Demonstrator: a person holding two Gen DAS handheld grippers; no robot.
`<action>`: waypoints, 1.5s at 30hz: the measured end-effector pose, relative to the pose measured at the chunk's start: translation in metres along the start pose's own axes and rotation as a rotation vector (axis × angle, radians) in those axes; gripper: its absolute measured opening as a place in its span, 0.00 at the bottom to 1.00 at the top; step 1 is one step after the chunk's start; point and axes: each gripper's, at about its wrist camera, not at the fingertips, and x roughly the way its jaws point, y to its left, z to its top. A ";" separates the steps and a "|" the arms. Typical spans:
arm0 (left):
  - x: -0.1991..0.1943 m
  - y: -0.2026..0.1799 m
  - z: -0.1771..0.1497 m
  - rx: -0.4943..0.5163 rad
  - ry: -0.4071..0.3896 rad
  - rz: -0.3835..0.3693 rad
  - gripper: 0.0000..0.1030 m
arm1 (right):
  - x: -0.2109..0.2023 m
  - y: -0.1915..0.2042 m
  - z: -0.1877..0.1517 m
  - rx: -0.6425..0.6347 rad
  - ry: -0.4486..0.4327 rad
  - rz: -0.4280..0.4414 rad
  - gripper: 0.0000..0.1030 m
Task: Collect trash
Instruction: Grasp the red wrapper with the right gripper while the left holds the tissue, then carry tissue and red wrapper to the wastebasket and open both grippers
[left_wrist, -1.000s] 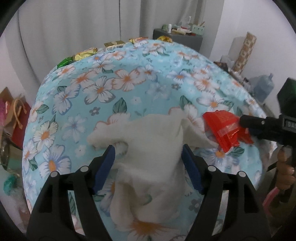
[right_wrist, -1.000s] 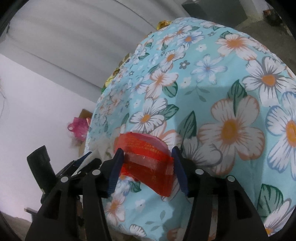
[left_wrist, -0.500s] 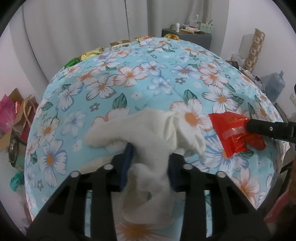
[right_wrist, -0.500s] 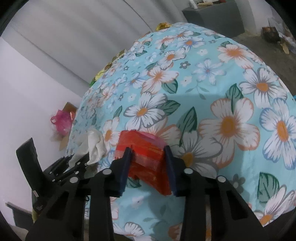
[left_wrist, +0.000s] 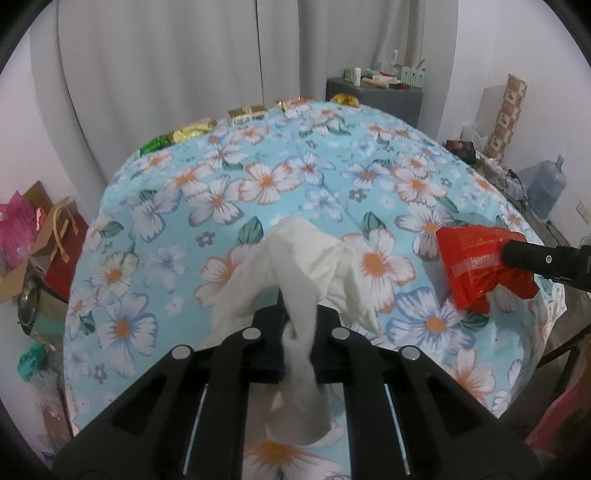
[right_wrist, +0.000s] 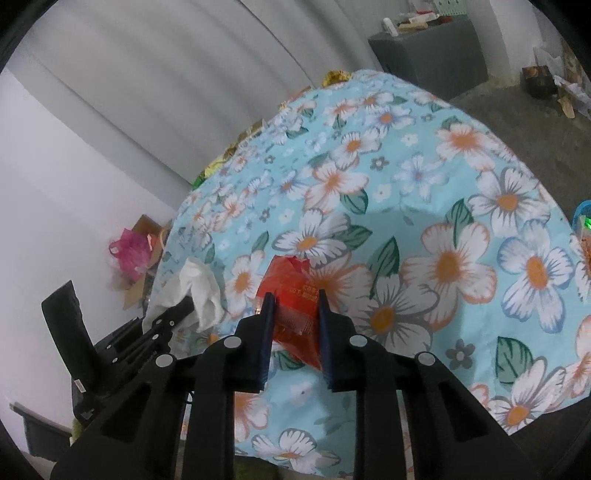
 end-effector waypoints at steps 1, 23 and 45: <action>-0.002 0.000 0.002 0.002 -0.008 0.003 0.06 | -0.003 0.001 0.001 -0.002 -0.007 0.001 0.21; -0.061 -0.052 0.043 0.125 -0.163 -0.088 0.06 | -0.074 -0.035 0.000 0.089 -0.208 0.021 0.21; 0.114 -0.488 0.125 0.523 0.327 -0.696 0.07 | -0.210 -0.384 -0.035 0.833 -0.501 -0.329 0.21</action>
